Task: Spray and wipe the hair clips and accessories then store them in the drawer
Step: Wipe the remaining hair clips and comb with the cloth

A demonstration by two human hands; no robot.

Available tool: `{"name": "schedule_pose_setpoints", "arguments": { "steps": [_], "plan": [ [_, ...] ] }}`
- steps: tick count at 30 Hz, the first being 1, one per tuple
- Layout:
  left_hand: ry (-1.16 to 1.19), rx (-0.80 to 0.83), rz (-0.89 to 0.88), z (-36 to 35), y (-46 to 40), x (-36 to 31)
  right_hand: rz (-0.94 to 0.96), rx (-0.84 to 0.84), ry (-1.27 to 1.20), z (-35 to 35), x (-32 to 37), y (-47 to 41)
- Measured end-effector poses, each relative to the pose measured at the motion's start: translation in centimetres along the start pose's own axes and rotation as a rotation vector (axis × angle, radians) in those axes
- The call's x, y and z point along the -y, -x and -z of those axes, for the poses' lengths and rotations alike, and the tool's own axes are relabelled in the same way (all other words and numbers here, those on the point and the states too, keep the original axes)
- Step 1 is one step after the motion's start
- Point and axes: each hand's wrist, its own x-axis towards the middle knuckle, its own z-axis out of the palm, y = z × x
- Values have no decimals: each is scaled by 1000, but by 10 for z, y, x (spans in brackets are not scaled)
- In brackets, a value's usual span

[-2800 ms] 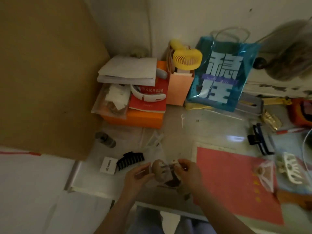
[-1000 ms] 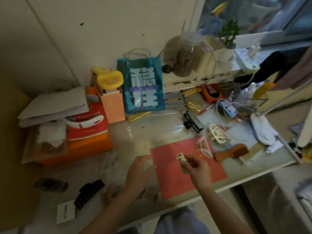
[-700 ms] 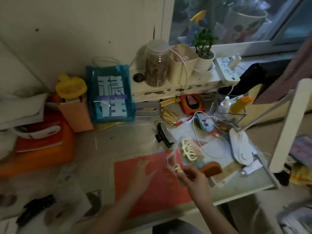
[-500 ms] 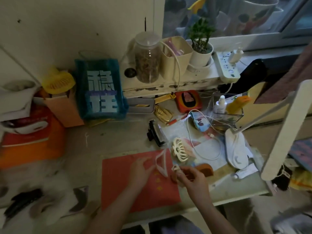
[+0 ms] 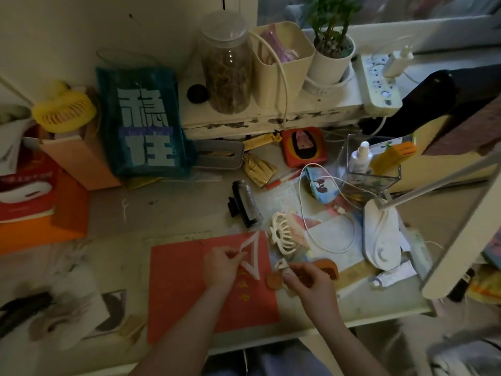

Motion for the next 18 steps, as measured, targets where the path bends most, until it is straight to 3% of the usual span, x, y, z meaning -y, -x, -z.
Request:
{"name": "schedule_pose_setpoints", "arguments": {
  "steps": [10, 18],
  "plan": [
    [162, -43, 36, 18, 13, -6, -33, -41, -77, -1, 11, -3],
    [338, -71, -62, 68, 44, -33, 73, -76, -155, -10, 62, -6]
  ]
}}
